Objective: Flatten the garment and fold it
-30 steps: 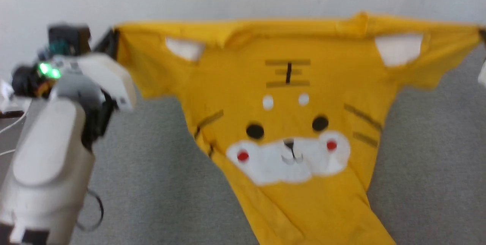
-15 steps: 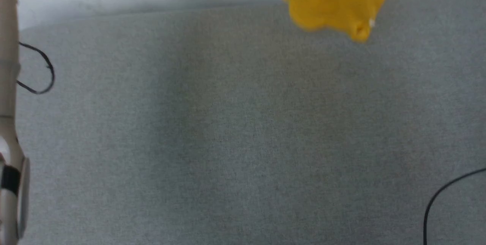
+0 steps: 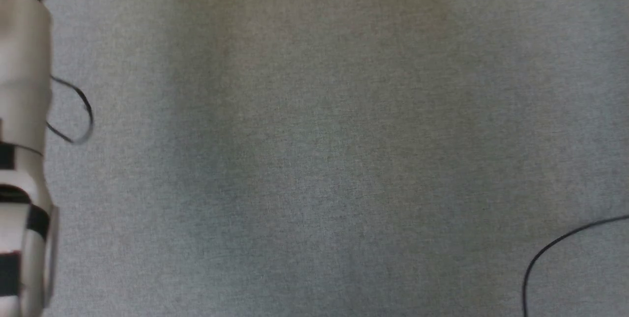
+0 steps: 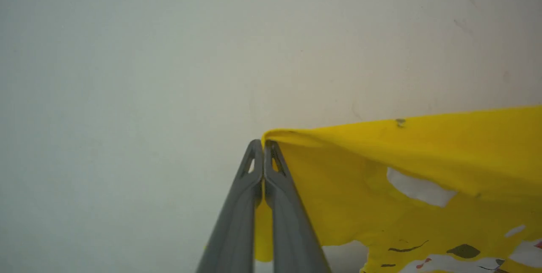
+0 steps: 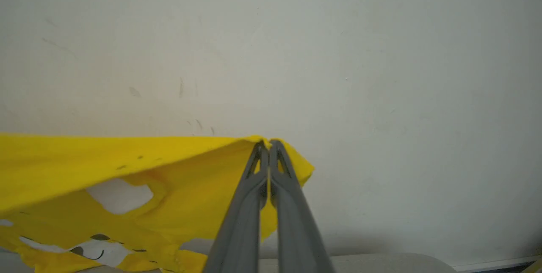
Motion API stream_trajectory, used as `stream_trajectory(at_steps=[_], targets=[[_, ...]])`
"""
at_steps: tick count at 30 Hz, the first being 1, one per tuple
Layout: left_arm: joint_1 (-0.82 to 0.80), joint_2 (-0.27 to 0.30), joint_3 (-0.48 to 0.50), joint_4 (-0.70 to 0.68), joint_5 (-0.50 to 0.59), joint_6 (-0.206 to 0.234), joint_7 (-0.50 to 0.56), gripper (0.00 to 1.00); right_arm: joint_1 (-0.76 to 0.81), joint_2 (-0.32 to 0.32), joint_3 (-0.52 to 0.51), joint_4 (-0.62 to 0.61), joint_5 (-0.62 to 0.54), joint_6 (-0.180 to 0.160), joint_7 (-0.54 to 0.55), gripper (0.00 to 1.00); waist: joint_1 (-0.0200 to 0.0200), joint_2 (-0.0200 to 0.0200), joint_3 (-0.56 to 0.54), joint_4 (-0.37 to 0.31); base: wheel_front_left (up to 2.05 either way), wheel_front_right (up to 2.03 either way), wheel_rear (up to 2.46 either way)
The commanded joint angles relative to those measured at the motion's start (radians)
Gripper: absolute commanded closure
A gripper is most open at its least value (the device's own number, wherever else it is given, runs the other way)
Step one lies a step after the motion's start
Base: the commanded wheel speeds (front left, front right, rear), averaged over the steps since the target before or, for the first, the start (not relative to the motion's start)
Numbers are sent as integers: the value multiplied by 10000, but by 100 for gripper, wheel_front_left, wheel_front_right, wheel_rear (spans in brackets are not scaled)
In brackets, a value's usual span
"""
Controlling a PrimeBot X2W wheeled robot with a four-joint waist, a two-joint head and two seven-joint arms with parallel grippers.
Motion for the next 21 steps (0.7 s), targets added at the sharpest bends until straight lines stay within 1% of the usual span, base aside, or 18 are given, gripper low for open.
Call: stream_trajectory(at_steps=[1,4,7,10,13,15,17,19,21], targets=[[332,-55,51,219,-154,-90,-150,100,337,38,209,193,224,-25,-176,100,-2,0,28,85,0,0,0],[876,-290,184,508,-452,-255,-350,100,912,49,747,328,694,-25,-439,100,-2,0,-235,202,0,0,0],[1685,-474,387,623,-802,-455,-507,100,1764,-21,1344,67,1341,-25,-752,100,-2,0,-699,305,0,0,0],[2835,-589,638,503,-1143,-575,-606,100,2996,-228,1974,-614,2002,-25,-965,100,-2,0,-1313,382,0,0,0],[4308,-528,966,-28,-1401,-497,-655,100,4525,-484,2427,-1602,2606,-25,-1109,100,-2,0,-2019,367,0,0,0],[5474,-447,1165,-802,-1443,-337,-664,100,5649,-728,2531,-2429,2904,-25,-1086,100,-2,0,-2399,355,0,0,0],[6812,-369,1398,-1859,-1454,-87,-667,100,6835,-971,2489,-3319,3050,-25,-899,100,-2,0,-2756,310,0,0,0],[8249,-309,1534,-2967,-1450,209,-669,100,8074,-1170,2143,-4238,3125,-25,-646,100,-2,0,-3059,295,0,0,0],[9665,-191,1668,-4185,-1461,610,-601,100,9294,-1245,1648,-5204,3102,-25,-294,100,-2,0,-3284,227,0,0,0]])
